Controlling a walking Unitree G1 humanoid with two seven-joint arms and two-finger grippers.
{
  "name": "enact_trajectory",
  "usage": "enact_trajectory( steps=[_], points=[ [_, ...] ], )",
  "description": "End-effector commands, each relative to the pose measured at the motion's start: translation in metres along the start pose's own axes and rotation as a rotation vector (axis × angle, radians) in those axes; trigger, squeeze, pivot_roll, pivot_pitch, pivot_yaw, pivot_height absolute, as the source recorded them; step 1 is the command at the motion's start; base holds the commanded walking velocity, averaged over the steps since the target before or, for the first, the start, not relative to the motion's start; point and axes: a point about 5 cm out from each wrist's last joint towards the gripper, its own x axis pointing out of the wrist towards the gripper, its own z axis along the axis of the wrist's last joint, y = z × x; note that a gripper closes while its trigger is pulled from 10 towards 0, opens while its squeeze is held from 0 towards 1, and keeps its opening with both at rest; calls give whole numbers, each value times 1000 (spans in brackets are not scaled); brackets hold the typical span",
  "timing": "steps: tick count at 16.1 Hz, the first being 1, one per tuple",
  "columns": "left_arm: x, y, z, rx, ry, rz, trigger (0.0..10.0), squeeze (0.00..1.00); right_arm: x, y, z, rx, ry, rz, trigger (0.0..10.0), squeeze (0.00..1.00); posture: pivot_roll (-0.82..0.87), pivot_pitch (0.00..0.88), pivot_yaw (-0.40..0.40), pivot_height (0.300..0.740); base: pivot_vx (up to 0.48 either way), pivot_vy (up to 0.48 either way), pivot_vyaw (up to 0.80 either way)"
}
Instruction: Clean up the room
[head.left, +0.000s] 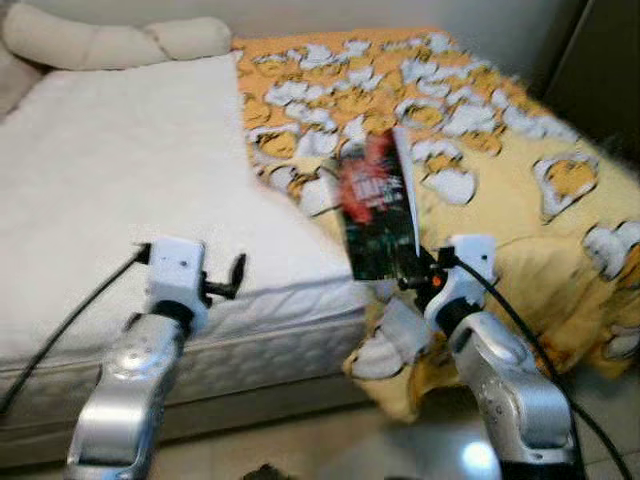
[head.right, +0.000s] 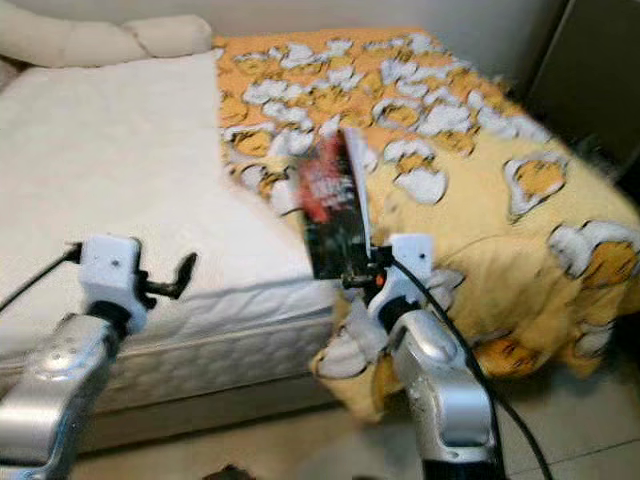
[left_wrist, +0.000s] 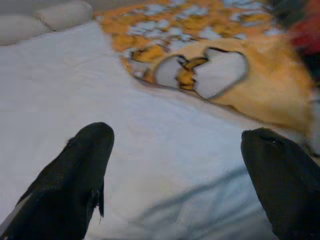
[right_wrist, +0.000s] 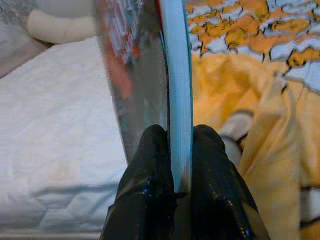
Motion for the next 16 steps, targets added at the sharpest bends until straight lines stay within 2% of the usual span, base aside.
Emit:
enact_trajectory(
  steps=[1,16],
  points=[
    [-1,6,2,19,-6,23,10000,0,0,2,13,-6,-63,9,10000,0,3,0,21,740,0,431,0],
    [-3,10,3,38,-13,37,10000,0,4,9,5,-7,-27,67,10000,0,34,0,7,740,0,428,0]
  ],
)
